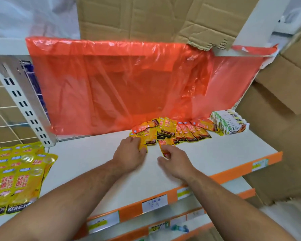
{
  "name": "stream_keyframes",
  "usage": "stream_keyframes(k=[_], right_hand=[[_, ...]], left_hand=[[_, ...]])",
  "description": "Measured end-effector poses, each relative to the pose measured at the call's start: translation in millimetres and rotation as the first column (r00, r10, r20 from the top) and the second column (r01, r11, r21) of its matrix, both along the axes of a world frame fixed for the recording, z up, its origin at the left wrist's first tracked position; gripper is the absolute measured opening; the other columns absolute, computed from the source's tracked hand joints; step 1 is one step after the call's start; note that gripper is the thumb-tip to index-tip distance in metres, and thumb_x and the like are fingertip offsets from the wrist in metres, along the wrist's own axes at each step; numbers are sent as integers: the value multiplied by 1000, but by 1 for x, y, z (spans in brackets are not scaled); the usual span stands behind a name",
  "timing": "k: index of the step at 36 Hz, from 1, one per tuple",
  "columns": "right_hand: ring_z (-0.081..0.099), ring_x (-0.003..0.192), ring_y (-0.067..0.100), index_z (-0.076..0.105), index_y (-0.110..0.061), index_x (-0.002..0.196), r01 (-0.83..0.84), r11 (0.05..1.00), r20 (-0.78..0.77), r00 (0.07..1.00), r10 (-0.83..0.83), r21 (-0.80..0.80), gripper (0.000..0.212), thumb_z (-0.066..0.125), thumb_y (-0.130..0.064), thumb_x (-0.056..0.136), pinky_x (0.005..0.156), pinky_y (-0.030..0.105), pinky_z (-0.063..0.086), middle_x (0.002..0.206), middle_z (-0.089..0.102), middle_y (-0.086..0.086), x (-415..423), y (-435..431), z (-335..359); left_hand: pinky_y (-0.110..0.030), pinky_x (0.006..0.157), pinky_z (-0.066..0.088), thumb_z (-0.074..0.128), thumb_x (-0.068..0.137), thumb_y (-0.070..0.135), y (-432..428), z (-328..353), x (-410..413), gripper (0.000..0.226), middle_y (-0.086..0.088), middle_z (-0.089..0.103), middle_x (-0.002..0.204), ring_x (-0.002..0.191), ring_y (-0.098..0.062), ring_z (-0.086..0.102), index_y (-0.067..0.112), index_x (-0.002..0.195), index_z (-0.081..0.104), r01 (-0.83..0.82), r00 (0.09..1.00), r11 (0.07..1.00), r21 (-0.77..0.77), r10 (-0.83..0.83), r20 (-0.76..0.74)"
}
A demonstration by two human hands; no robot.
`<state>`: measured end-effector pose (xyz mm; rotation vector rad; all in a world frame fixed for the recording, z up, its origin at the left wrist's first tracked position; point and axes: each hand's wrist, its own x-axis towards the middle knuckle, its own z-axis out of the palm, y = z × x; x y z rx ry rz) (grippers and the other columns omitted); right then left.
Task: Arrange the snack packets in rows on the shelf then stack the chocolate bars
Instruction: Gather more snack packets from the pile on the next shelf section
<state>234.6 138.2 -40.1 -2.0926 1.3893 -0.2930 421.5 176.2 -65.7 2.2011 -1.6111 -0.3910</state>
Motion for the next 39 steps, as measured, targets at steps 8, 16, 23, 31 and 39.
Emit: stream_keyframes(k=[8, 16, 23, 31, 39], right_hand=[[58, 109, 12, 55, -25, 141, 81, 991, 141, 985, -96, 109, 56, 70, -27, 88, 99, 27, 46, 133, 61, 2, 43, -22, -9], [68, 95, 14, 73, -18, 116, 250, 942, 259, 916, -305, 225, 33, 74, -29, 85, 86, 26, 53, 104, 73, -3, 59, -29, -24], [46, 55, 16, 46, -20, 54, 473, 847, 401, 746, -532, 243, 45, 83, -32, 76, 61, 31, 40, 46, 46, -12, 53, -29, -40], [63, 65, 16, 61, -20, 104, 422, 872, 294, 825, -483, 247, 37, 82, -28, 75, 61, 28, 48, 93, 65, -1, 53, -37, -39], [47, 60, 19, 45, -18, 60, 342, 930, 221, 904, -365, 137, 41, 81, -32, 73, 63, 32, 38, 60, 49, -7, 57, -35, -38]], left_hand=[[-39, 93, 41, 65, 82, 61, -20, -10, 25, 66, -13, 49, 118, 116, -33, 47, 7, 118, 52, -198, 975, 978, 61, 203, -92], [-36, 92, 43, 74, 75, 53, -20, -13, 28, 59, -10, 45, 115, 113, -30, 48, 13, 115, 56, -174, 977, 981, 86, 182, -111], [-33, 90, 42, 73, 76, 34, -18, -6, 31, 43, -5, 46, 95, 112, -29, 45, 14, 110, 56, -105, 987, 989, 106, 117, -108], [-34, 81, 46, 79, 65, 20, -23, -6, 40, 58, -9, 48, 116, 113, -29, 47, 13, 113, 47, -152, 959, 971, 184, 190, -212], [-33, 66, 46, 60, 79, 11, -16, -1, 38, 31, -8, 62, 100, 95, -29, 61, 12, 105, 44, -187, 898, 971, 150, 231, -376]])
